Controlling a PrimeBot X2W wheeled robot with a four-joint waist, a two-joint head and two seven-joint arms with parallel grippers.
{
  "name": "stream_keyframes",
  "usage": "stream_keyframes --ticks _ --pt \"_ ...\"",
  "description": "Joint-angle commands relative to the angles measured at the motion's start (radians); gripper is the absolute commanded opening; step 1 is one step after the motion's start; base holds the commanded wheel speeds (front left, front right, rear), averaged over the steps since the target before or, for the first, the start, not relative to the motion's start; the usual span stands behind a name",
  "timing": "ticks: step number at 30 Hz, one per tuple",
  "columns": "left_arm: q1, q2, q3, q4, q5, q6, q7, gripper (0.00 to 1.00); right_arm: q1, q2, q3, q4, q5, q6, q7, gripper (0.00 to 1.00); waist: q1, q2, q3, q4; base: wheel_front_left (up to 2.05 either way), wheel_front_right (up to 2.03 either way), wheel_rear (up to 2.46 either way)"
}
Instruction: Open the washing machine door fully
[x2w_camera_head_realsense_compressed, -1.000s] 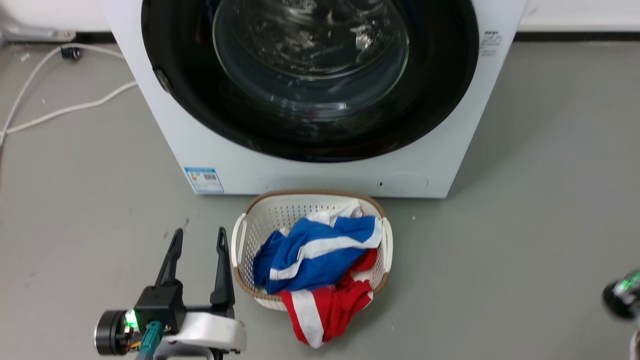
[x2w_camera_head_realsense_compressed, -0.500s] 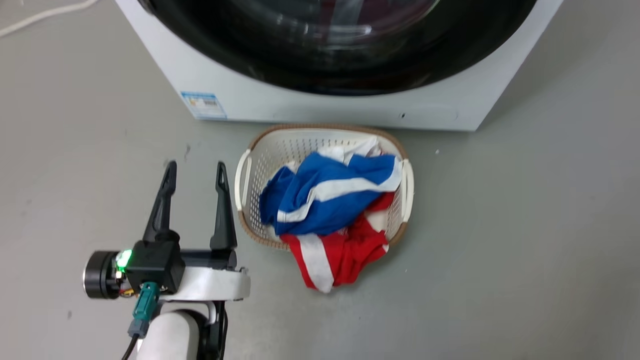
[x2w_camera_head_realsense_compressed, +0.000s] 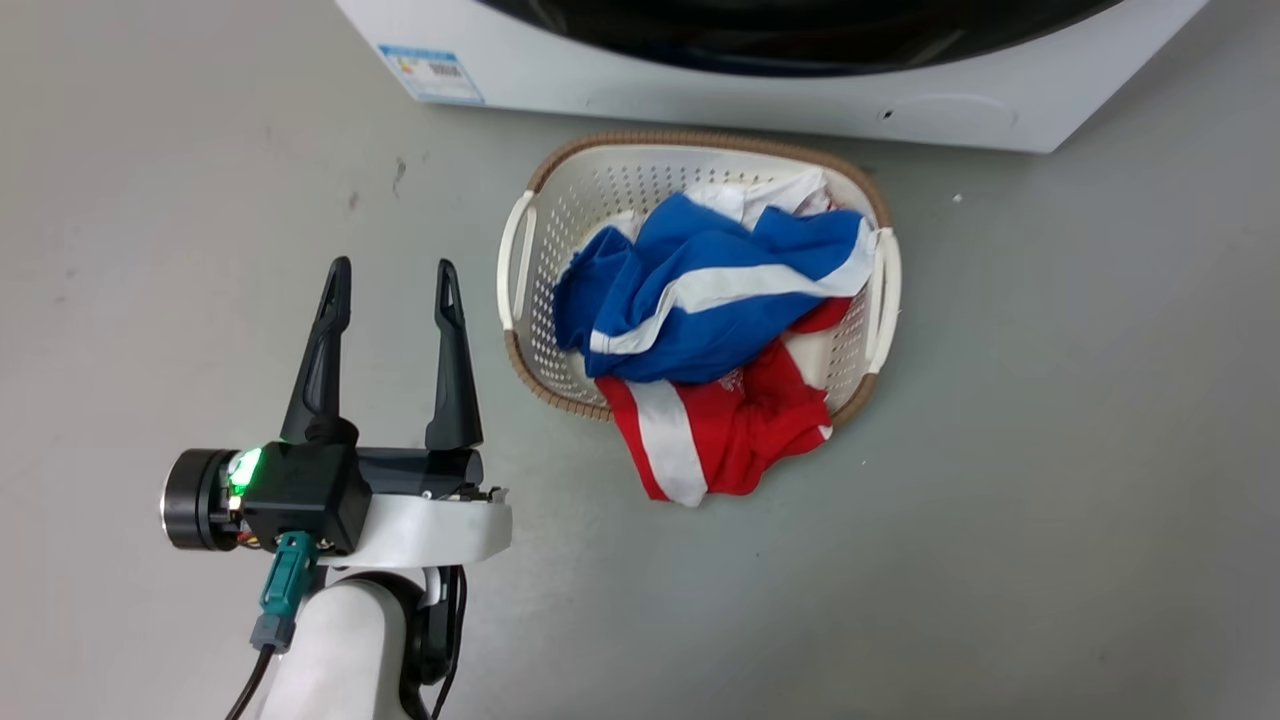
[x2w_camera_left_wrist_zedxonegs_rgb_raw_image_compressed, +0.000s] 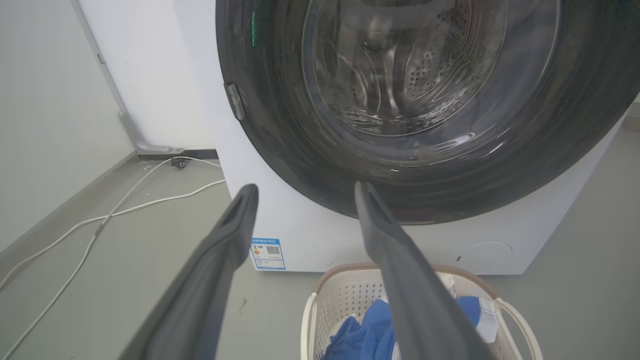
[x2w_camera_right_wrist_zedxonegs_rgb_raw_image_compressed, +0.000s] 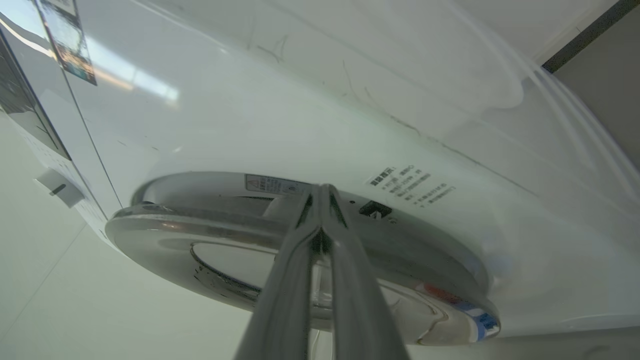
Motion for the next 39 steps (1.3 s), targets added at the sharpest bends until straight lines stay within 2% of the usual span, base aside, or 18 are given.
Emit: stream_keyframes --ticks 1,11,19,28,34,39 --pt "-0.016 -0.001 -0.004 -0.005 -0.005 0.004 -0.003 1.00 -0.033 -0.013 0.020 0.011 -0.018 0.000 0.017 0.00 -0.0002 0.0000 0.027 0.016 0.00 0.00 0.00" --pt "-0.048 -0.001 -0.014 -0.013 -0.017 0.019 -0.003 1.00 -0.185 -0.013 0.139 0.076 -0.108 0.000 0.099 0.00 -0.0002 0.0000 0.092 0.034 0.00 0.00 0.00" --pt "-0.057 0.000 -0.015 -0.006 -0.021 0.024 -0.003 1.00 -0.187 0.003 0.202 0.100 -0.127 0.002 0.161 0.00 -0.0002 0.0000 0.098 0.034 0.00 0.00 0.00" --pt "-0.026 0.000 0.002 0.006 -0.009 0.018 -0.003 1.00 -0.042 0.016 0.235 -0.002 -0.068 0.002 0.217 0.00 -0.0002 0.0000 0.038 0.015 0.00 0.00 0.00" --pt "-0.003 0.000 0.012 0.010 -0.001 0.006 -0.003 1.00 0.114 -0.004 0.229 -0.135 -0.020 0.002 0.222 0.00 -0.0002 0.0000 -0.010 0.009 0.00 0.00 0.00" --pt "0.020 0.000 0.029 0.012 0.007 -0.001 -0.003 1.00 0.261 0.007 0.230 -0.269 0.015 0.002 0.208 0.00 -0.0002 0.0000 -0.046 -0.006 0.00 0.00 0.00"
